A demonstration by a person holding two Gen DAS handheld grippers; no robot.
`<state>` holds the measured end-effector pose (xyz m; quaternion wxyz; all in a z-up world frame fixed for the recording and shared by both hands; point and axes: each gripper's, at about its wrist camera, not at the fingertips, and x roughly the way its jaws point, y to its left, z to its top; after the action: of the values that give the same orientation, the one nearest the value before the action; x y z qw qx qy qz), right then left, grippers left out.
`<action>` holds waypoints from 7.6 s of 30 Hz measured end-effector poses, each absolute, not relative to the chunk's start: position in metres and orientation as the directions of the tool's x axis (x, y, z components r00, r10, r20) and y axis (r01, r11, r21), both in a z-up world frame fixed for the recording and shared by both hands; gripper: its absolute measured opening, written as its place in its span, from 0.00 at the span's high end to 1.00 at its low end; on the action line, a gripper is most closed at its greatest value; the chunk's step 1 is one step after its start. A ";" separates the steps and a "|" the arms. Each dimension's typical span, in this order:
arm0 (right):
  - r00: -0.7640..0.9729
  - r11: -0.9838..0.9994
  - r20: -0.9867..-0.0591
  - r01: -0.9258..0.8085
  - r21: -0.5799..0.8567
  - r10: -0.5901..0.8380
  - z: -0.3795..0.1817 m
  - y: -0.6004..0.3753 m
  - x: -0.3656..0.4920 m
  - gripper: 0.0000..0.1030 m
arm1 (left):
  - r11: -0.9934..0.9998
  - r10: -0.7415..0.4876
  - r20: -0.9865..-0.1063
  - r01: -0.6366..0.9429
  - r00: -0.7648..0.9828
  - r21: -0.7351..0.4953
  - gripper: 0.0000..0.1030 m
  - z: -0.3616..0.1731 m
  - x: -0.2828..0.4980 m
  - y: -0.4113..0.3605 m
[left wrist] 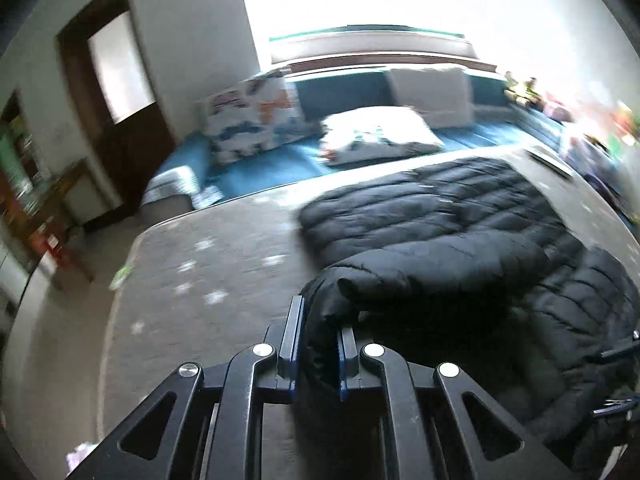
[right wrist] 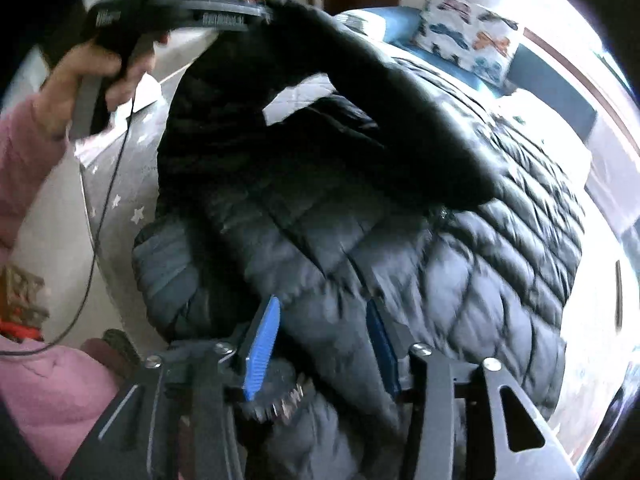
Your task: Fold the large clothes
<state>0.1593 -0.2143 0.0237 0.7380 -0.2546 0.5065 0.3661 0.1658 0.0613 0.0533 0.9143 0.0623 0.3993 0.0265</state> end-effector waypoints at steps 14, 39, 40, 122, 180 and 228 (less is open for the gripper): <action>0.208 0.403 -0.963 -0.907 -0.125 0.170 -0.032 -0.137 0.153 0.45 | 0.956 0.240 -0.802 -0.277 0.548 0.096 0.89 -0.023 0.135 0.209; 0.538 0.834 -0.711 -0.028 -0.551 -0.452 0.012 -0.461 0.318 0.82 | 0.928 0.324 -0.806 -0.332 0.495 0.169 0.63 -0.029 0.113 0.199; 0.528 0.850 -0.718 0.015 -0.526 -0.454 0.018 -0.473 0.324 0.82 | 0.930 0.325 -0.801 -0.326 0.503 0.172 0.53 -0.024 0.112 0.197; 0.501 0.980 -0.865 0.185 0.074 -0.030 -0.023 -0.630 0.409 0.87 | 0.952 0.304 -0.797 -0.205 0.521 0.229 0.02 0.008 0.174 0.135; 0.423 0.941 -0.873 -0.323 0.104 0.242 0.041 -0.396 0.198 0.58 | 0.767 0.441 -0.740 -0.642 0.508 0.017 0.16 0.052 0.151 0.366; 0.282 0.740 -0.894 -0.668 0.079 0.349 0.005 -0.325 0.083 0.46 | 0.878 -0.239 -0.752 0.468 0.614 0.104 0.15 0.000 -0.032 -0.117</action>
<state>0.0826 -0.3246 0.0050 0.7848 -0.1577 0.5042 0.3239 -0.0320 -0.1170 0.0002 0.8864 0.1466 0.3912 -0.1993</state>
